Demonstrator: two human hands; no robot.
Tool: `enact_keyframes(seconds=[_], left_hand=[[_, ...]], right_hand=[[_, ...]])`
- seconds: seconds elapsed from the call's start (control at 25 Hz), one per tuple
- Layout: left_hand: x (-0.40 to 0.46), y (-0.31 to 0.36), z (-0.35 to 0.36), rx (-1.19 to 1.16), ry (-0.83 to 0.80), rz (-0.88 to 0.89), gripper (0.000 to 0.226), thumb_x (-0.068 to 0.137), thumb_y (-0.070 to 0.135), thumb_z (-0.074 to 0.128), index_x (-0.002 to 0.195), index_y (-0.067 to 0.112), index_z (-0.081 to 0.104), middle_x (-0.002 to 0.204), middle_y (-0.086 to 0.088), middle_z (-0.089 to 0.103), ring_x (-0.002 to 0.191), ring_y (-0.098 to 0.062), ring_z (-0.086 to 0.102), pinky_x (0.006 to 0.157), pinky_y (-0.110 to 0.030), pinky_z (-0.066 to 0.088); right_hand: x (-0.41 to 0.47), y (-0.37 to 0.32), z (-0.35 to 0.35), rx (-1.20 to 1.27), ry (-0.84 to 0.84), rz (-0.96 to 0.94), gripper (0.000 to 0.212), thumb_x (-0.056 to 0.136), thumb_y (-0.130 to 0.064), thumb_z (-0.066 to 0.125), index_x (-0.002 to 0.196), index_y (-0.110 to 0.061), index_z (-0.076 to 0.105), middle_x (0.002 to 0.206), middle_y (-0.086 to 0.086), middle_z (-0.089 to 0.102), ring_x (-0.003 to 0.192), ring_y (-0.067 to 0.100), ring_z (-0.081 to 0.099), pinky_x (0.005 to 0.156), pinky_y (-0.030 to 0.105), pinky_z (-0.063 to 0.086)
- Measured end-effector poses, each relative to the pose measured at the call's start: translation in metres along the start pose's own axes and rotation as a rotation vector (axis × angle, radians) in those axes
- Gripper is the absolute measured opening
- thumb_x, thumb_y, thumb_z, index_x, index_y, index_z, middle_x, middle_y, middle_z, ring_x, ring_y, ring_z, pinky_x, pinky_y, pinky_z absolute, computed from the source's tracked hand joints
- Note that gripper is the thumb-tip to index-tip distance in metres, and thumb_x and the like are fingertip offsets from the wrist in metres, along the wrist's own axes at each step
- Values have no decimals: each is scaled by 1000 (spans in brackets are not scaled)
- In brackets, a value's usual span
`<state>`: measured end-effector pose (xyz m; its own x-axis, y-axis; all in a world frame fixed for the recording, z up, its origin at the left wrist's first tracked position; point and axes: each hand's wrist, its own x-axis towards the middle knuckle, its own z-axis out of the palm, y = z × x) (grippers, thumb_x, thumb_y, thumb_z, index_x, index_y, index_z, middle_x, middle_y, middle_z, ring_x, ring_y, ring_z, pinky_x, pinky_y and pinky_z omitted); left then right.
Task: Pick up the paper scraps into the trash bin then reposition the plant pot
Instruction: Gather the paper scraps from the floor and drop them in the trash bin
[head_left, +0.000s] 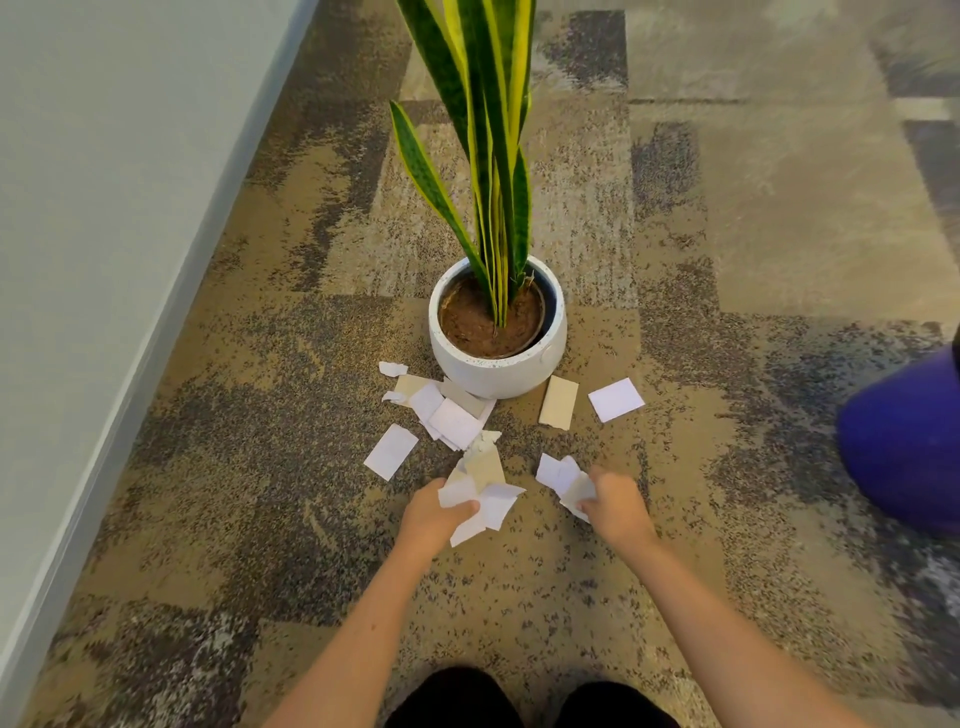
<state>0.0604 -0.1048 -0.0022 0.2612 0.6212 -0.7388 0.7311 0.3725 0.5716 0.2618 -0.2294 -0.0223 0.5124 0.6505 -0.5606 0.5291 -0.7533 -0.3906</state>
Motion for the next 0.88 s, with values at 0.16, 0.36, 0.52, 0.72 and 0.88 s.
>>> enact_keyframes(seconds=[0.16,0.36,0.52,0.72,0.88], left_hand=[[-23,17,13,-85,-22,47,37,82,15,71,117,9,60,111,-12,67,102,-28,63,90,-43,53],[-60,63,48,-176,-99,139,33,86,22,67,117,19,56,102,2,64,90,-14,60,70,-26,50],[-97,113,87,-257,-192,281,28,88,20,64,113,27,55,102,8,65,93,-10,62,71,-25,52],[-152,201,144,-204,-302,500,22,89,17,61,111,21,58,93,8,67,80,-5,63,53,-13,48],[-193,280,201,-120,-340,655,21,91,20,56,111,13,58,90,-2,65,71,-13,60,45,-14,43]], right_hand=[[-32,6,-10,299,29,98,54,83,-3,65,132,-13,45,114,18,62,98,32,60,74,38,53],[-75,23,-46,506,191,125,44,88,-13,62,129,-9,45,105,8,58,102,30,58,65,31,45],[-107,39,-104,703,387,69,30,90,-11,58,119,-17,50,91,-5,58,91,24,59,57,18,39],[-150,69,-200,796,655,-3,36,87,-9,53,120,-25,52,100,-5,59,86,14,55,65,24,41],[-182,103,-279,849,790,37,32,77,-5,49,96,-31,53,82,-9,58,70,2,54,51,21,43]])
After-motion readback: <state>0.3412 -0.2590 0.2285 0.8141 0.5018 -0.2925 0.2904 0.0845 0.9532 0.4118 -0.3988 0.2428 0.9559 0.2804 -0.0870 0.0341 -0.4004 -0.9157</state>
